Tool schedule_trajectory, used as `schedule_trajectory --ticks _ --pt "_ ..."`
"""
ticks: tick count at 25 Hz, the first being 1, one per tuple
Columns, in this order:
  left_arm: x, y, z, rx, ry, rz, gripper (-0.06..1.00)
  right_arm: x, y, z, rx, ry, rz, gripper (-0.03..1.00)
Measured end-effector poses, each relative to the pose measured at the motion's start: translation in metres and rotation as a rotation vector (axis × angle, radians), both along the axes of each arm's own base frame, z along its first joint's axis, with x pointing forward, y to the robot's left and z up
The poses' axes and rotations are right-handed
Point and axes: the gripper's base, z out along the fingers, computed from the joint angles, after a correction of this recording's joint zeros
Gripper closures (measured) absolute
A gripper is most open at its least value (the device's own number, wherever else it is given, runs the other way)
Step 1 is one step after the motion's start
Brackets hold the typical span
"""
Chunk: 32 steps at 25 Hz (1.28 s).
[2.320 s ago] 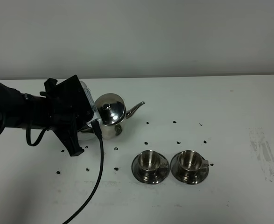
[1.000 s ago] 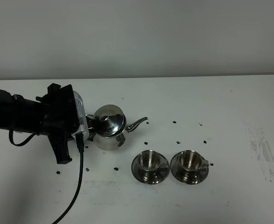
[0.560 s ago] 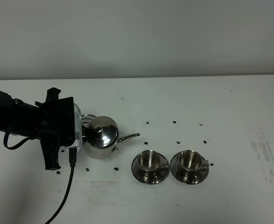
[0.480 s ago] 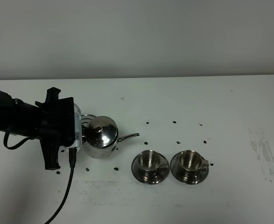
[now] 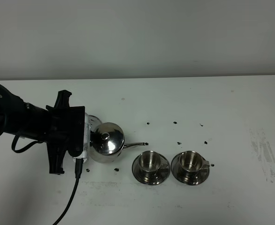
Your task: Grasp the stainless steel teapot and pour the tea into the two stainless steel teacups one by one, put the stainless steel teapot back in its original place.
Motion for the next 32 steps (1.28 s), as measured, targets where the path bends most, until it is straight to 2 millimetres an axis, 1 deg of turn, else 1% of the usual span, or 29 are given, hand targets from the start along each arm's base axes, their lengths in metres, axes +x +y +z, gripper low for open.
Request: schedule_trajectory --ticks 18,32 --pt "-0.003 -0.012 -0.002 0.143 -0.093 -0.13 0.73 0.0 0.0 0.0 0.0 0.0 0.0 0.74" --pt "-0.003 -0.02 -0.002 0.203 -0.158 -0.185 0.73 0.0 0.0 0.0 0.001 0.0 0.001 0.74"
